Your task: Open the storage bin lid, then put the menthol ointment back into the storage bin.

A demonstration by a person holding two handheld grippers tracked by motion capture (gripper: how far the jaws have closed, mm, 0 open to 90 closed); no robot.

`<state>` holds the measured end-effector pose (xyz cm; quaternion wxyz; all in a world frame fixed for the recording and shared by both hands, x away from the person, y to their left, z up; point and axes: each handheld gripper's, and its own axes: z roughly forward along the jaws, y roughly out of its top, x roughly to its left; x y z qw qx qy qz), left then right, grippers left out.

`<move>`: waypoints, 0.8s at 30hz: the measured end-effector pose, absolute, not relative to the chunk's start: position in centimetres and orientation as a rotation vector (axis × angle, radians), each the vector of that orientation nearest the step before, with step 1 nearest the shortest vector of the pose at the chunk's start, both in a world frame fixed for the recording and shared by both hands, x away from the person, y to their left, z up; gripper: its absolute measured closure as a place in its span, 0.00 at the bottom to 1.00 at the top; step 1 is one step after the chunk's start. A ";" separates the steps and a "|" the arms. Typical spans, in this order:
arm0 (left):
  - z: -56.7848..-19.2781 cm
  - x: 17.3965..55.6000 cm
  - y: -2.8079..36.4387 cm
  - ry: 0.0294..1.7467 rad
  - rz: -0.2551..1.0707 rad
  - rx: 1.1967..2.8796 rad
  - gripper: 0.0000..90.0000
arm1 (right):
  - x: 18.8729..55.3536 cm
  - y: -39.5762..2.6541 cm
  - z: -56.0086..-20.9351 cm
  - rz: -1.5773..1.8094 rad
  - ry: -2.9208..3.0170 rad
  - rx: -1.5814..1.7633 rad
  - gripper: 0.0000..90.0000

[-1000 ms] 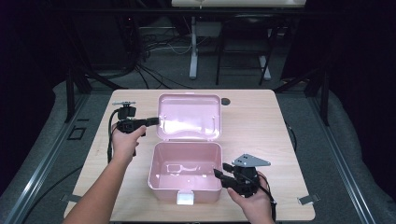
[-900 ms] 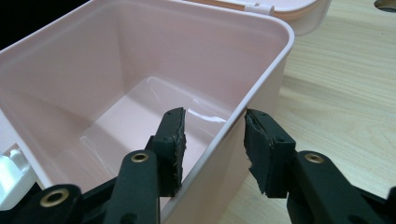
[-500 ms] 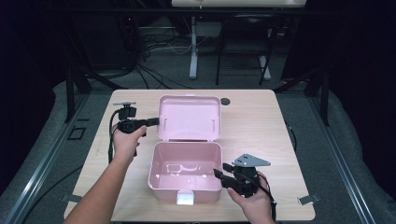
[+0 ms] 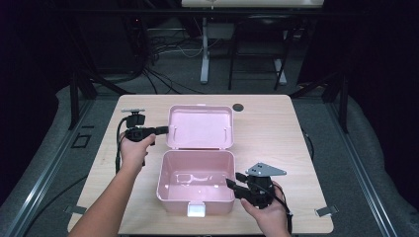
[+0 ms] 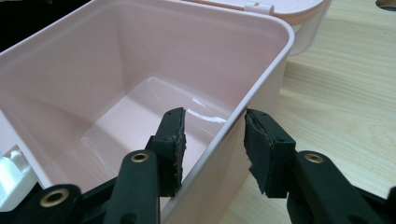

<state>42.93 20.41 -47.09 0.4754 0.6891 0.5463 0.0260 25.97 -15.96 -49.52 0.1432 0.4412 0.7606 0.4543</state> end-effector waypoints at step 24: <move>-48.1 43.0 20.4 1.352 0.061 1.711 0.97 | 25.9 -15.9 -49.5 1.310 2.185 1.275 0.66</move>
